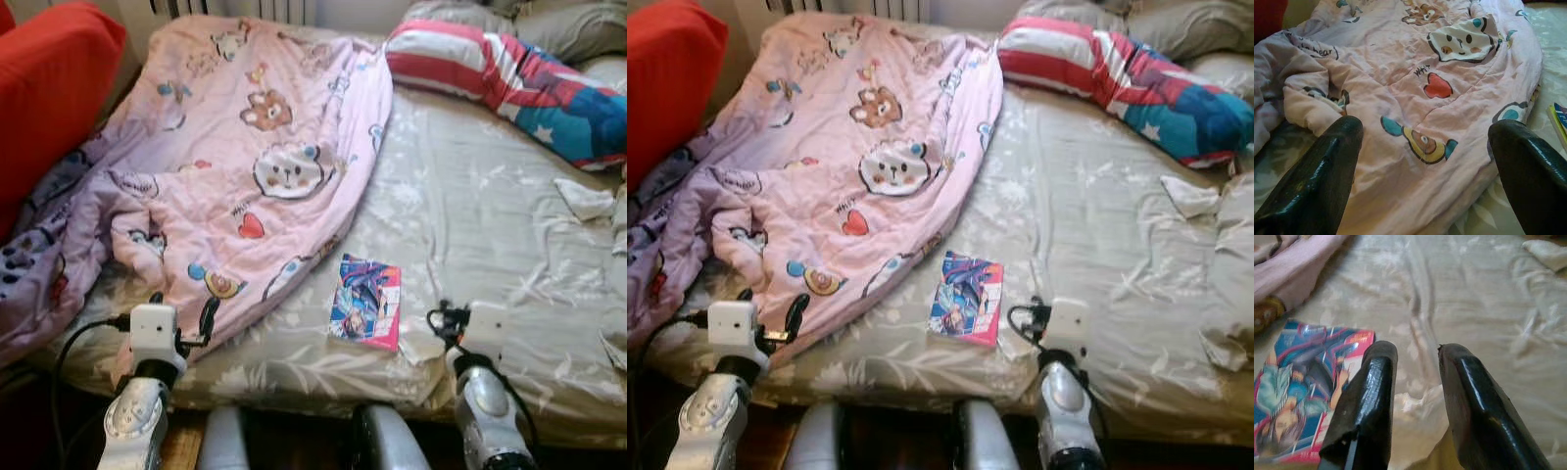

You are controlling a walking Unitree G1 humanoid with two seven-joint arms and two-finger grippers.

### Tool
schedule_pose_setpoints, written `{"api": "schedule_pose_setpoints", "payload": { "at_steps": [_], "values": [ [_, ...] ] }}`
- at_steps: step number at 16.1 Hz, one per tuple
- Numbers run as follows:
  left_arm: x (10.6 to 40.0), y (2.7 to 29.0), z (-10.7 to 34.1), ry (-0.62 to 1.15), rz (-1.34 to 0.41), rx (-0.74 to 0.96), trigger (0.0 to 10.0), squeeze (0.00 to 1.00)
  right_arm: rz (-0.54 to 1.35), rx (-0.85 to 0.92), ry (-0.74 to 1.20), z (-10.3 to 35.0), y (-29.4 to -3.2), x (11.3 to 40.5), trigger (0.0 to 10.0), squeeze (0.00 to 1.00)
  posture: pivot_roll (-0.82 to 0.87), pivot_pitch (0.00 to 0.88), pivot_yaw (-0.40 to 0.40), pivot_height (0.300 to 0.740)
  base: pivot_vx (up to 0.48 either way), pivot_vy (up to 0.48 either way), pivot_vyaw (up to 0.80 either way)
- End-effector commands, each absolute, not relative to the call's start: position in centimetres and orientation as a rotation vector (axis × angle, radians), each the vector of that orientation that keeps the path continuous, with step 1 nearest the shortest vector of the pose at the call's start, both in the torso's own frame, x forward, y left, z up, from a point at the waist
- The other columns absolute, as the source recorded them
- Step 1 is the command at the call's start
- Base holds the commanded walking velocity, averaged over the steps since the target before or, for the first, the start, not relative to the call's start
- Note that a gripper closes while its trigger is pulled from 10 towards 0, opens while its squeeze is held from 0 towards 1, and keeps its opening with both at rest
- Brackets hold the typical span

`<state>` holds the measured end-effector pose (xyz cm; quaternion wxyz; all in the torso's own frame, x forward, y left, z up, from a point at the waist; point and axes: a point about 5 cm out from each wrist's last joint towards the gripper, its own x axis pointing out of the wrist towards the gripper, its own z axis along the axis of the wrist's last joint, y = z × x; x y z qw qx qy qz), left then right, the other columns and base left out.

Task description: Clean up the room

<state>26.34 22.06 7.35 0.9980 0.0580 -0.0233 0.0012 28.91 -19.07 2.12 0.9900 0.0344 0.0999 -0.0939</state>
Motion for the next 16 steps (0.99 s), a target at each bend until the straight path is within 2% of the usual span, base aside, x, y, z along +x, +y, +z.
{"api": "schedule_pose_setpoints", "payload": {
  "at_steps": [1, 8, 11, 16],
  "values": [
    [26.0, 21.7, 7.2, -0.032, -0.02, 0.117, 10.0, 0.0, -0.213, 0.101, 0.238, 1.59, -19.14, 28.75, 10.0, 0.0, 0.19, 0.246, -0.06, 0.638, 0.0, 0.0, 0.0],
    [25.97, 21.42, 7.0, -0.01, -0.036, 0.117, 10.0, 0.0, -0.222, 0.125, 0.264, 1.54, -18.99, 29.22, 10.0, 0.0, 0.2, 0.254, -0.052, 0.638, 0.0, 0.0, 0.0],
    [25.9, 21.39, 6.94, -0.001, -0.038, 0.118, 10.0, 0.0, -0.225, 0.13, 0.269, 1.44, -18.86, 29.24, 10.0, 0.0, 0.2, 0.259, -0.049, 0.609, 0.0, 0.0, 0.0],
    [25.81, 21.5, 7.03, 0.003, -0.037, 0.123, 10.0, 0.0, -0.232, 0.13, 0.277, 1.26, -18.75, 29.15, 10.0, 0.0, 0.21, 0.266, -0.043, 0.609, 0.0, 0.0, 0.0]
  ]
}}
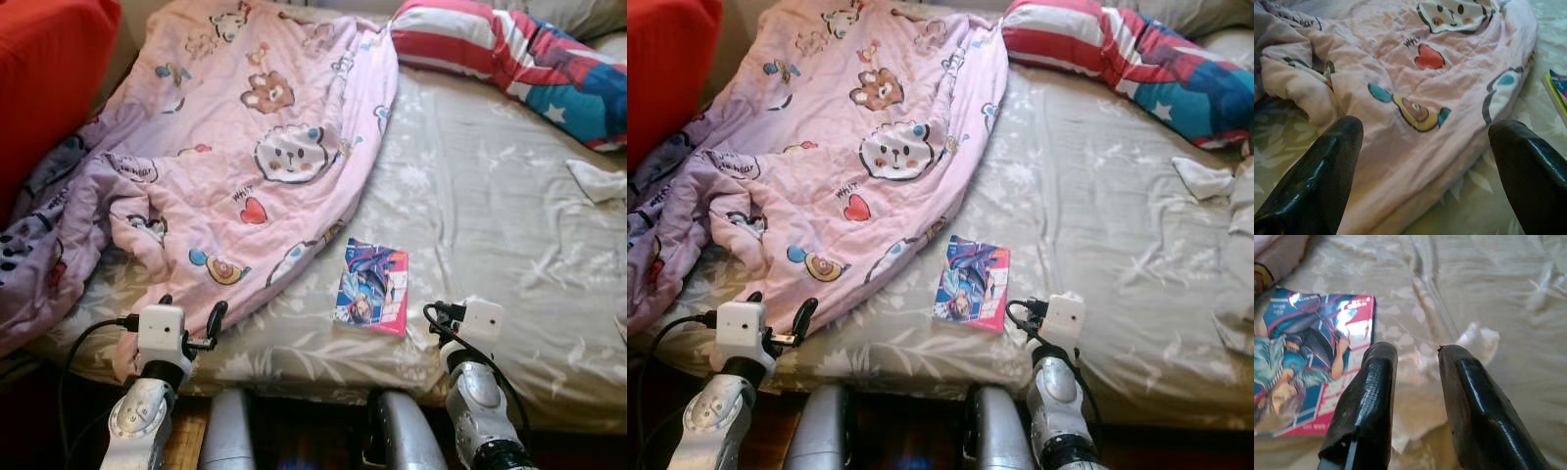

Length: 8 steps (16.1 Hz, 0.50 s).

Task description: Clean up the room

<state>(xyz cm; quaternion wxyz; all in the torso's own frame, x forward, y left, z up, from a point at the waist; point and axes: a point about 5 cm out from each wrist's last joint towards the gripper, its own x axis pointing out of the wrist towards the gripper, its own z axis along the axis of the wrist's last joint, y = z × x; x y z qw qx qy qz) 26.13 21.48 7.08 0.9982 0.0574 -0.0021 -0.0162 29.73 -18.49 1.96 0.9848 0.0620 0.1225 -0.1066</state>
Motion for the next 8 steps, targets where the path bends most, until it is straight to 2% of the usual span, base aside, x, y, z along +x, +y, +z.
{"api": "schedule_pose_setpoints", "payload": {
  "at_steps": [1, 8],
  "values": [
    [25.78, 21.54, 7.07, 0.002, -0.035, 0.125, 10.0, 0.0, -0.235, 0.132, 0.281, 1.23, -18.71, 29.17, 10.0, 0.0, 0.21, 0.268, -0.041, 0.609, 0.0, 0.0, 0.0],
    [25.87, 21.66, 7.23, 0.002, -0.03, 0.133, 10.0, 0.0, -0.263, 0.178, 0.283, 1.4, -18.7, 29.54, 10.0, 0.0, 0.21, 0.271, -0.039, 0.609, 0.331, 0.0, 0.0]
  ]
}}
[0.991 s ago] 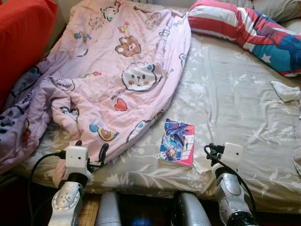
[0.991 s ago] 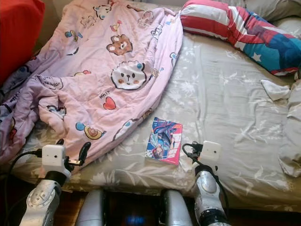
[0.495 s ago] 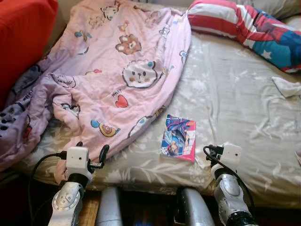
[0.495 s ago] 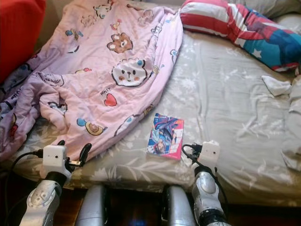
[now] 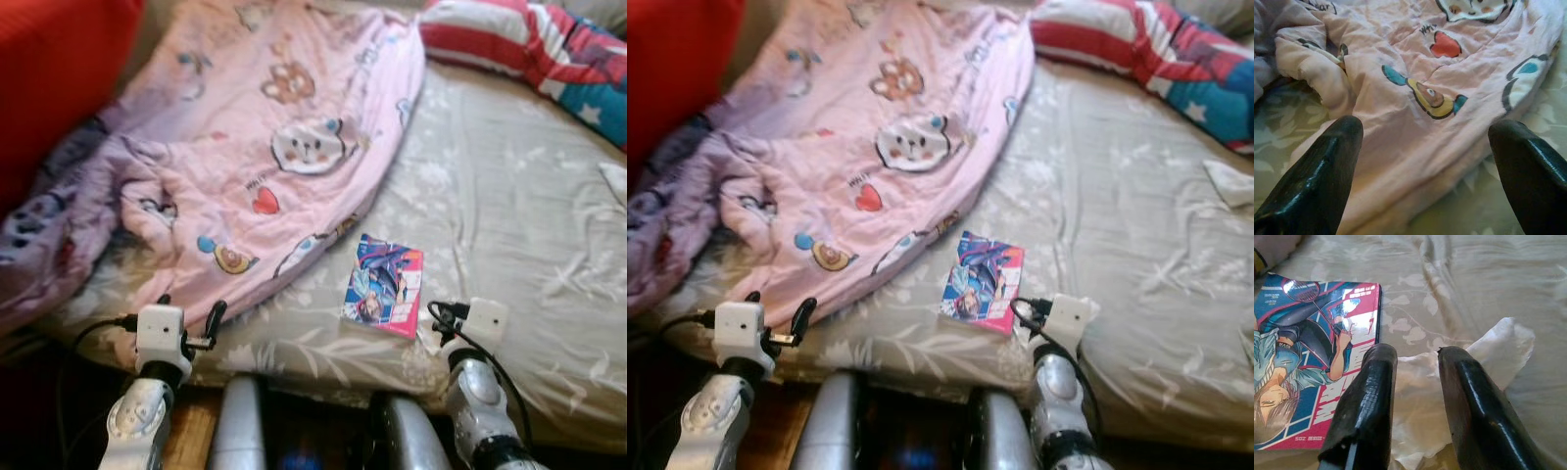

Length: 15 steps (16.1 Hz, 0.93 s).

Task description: Clean up the room

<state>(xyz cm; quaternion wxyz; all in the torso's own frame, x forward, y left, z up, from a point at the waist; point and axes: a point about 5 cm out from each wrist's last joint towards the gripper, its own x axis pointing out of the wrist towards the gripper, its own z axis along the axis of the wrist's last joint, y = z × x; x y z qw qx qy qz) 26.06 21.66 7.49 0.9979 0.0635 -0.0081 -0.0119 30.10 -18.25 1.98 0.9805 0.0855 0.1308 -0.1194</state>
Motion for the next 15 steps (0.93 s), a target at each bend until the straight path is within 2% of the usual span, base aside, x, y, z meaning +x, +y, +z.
{"api": "schedule_pose_setpoints", "payload": {
  "at_steps": [1, 4, 7, 8, 9, 15],
  "values": [
    [25.9, 21.7, 7.3, 0.001, -0.028, 0.133, 10.0, 0.0, -0.265, 0.182, 0.272, 1.5, -18.7, 29.6, 10.0, 0.0, 0.21, 0.27, -0.038, 0.609, 0.352, 0.0, 0.0],
    [25.9, 21.7, 7.3, -0.003, -0.018, 0.134, 10.0, 0.0, -0.253, 0.18, 0.139, 3.4, -18.6, 30.5, 10.0, 0.0, 0.21, 0.271, -0.037, 0.609, 0.352, 0.0, 0.0],
    [25.8, 21.7, 7.3, -0.002, -0.02, 0.133, 10.0, 0.0, -0.279, 0.176, 0.133, 3.9, -19.0, 30.9, 10.0, 0.0, 0.21, 0.276, -0.036, 0.609, 0.336, 0.0, 0.0],
    [25.8, 21.6, 7.2, -0.001, -0.022, 0.132, 10.0, 0.0, -0.279, 0.178, 0.14, 3.9, -19.0, 31.0, 10.0, 0.13, 0.21, 0.277, -0.036, 0.609, 0.0, 0.0, 0.0],
    [25.7, 21.6, 7.1, 0.002, -0.025, 0.131, 10.0, 0.0, -0.28, 0.198, 0.142, 3.8, -19.0, 31.1, 10.0, 1.0, 0.21, 0.279, -0.035, 0.609, 0.0, 0.0, 0.0],
    [25.5, 21.2, 7.2, 0.008, -0.046, 0.134, 10.0, 0.0, -0.251, 0.131, 0.217, 4.8, -19.0, 32.9, 10.0, 1.0, 0.21, 0.312, -0.023, 0.609, 0.0, 0.0, 0.0]
  ]
}}
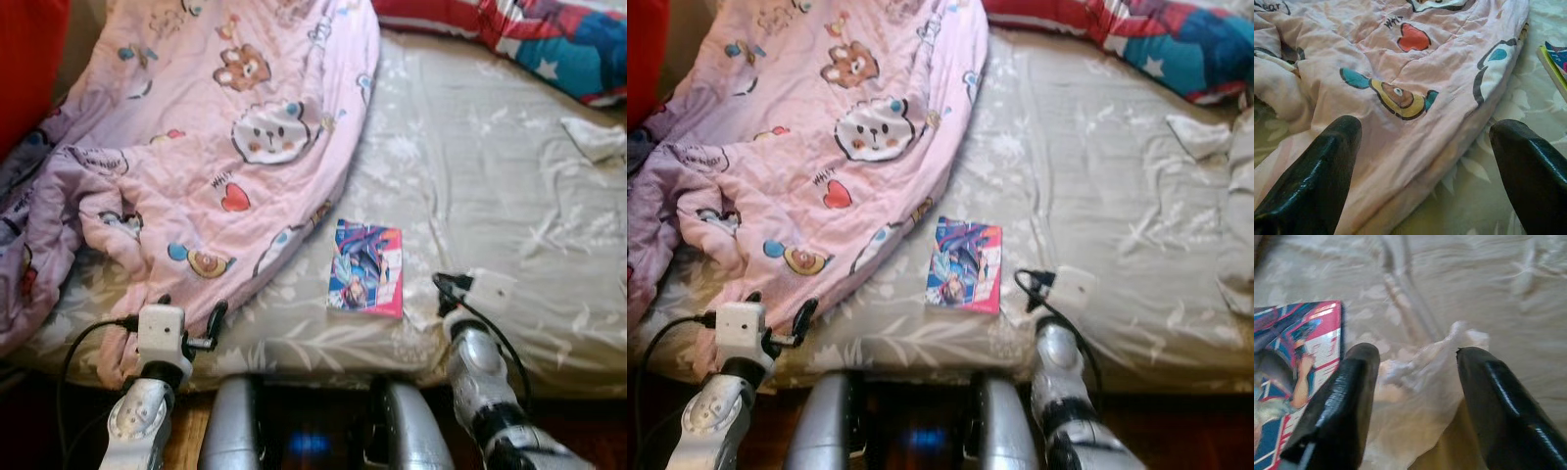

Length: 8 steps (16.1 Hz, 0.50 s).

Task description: Clean up the room

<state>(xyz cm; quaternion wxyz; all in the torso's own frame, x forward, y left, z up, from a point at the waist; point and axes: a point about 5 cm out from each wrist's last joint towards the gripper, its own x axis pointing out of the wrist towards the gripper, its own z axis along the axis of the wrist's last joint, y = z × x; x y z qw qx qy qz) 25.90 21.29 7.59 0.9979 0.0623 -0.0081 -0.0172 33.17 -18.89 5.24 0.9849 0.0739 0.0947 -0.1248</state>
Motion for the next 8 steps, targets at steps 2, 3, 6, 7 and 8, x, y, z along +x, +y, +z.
{"api": "schedule_pose_setpoints", "payload": {
  "at_steps": [2, 3, 6, 7, 8],
  "values": [
    [25.53, 21.08, 7.32, 0.006, -0.055, 0.134, 10.0, 0.0, -0.253, 0.268, 0.187, 5.76, -18.96, 33.78, 10.0, 1.0, 0.21, 0.328, -0.017, 0.609, 0.0, 0.0, 0.0],
    [25.53, 21.06, 7.35, 0.006, -0.057, 0.134, 10.0, 0.0, -0.258, 0.299, 0.188, 5.85, -18.95, 33.9, 10.0, 1.0, 0.21, 0.33, -0.016, 0.609, 0.0, 0.0, 0.0],
    [25.28, 20.93, 7.22, 0.017, -0.072, 0.136, 10.0, 0.0, -0.316, 0.389, 0.218, 5.71, -19.36, 34.02, 10.0, 1.0, 0.21, 0.347, -0.009, 0.609, 0.0, 0.0, 0.0],
    [25.12, 20.93, 7.24, 0.019, -0.075, 0.138, 10.0, 0.0, -0.322, 0.397, 0.214, 5.78, -19.46, 34.07, 10.0, 1.0, 0.21, 0.355, -0.009, 0.609, 0.0, 0.0, 0.0],
    [25.05, 20.99, 7.23, 0.02, -0.074, 0.138, 10.0, 0.0, -0.33, 0.424, 0.218, 5.74, -19.54, 34.08, 10.0, 1.0, 0.21, 0.361, -0.009, 0.609, 0.0, 0.0, 0.0]
  ]
}}
